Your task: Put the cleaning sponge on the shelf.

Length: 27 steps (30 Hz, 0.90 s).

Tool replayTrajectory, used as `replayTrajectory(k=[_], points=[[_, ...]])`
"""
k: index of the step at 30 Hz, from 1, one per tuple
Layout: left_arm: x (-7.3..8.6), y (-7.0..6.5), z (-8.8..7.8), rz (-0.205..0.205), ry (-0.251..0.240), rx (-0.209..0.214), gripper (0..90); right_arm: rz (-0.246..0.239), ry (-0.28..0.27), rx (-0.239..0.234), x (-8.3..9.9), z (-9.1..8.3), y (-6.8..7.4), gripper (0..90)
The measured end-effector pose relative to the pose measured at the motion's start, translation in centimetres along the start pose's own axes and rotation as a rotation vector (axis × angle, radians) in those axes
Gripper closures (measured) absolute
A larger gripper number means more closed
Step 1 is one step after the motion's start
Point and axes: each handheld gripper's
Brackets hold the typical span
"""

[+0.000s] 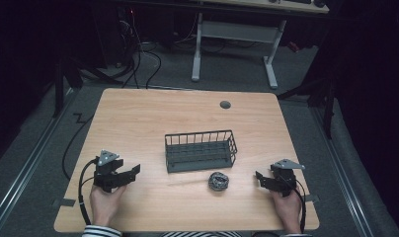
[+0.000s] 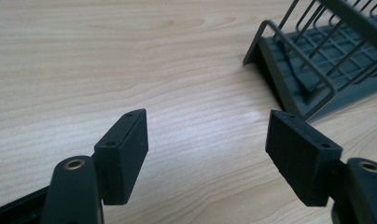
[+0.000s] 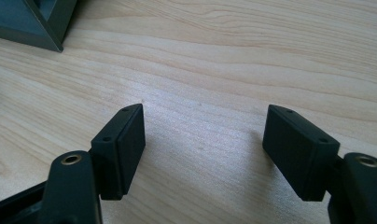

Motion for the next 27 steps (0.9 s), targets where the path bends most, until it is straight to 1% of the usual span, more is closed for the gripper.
replayTrajectory(k=[8,12,13,16,20,27], points=[[1.2,0.4,0.6,-0.006,0.026,-0.035,30.5,0.0,0.0,0.0,0.0,0.0,0.0,30.1],[1.7,0.6,1.0,-0.003,0.04,-0.056,30.5,0.001,0.0,0.0,0.0,0.0,0.0,30.1],[1.8,0.6,1.0,0.001,0.039,-0.06,30.5,0.0,0.0,0.0,0.0,0.0,0.0,30.1],[2.2,0.8,1.2,0.012,0.033,-0.09,31.4,0.001,0.0,0.001,0.0,0.0,0.0,30.1],[2.6,1.2,1.5,0.011,0.027,-0.109,31.7,0.001,0.0,0.0,0.0,0.0,0.0,30.1],[3.1,1.5,2.1,0.015,0.031,-0.139,32.0,0.001,0.001,0.0,0.0,0.0,0.0,30.1]])
Point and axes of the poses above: each handheld gripper's, and its own axes: z roughly forward along the jaws, x roughly out of its underside, y roughly to its left, and after that the axes turned 15 degrees about x, right-handed
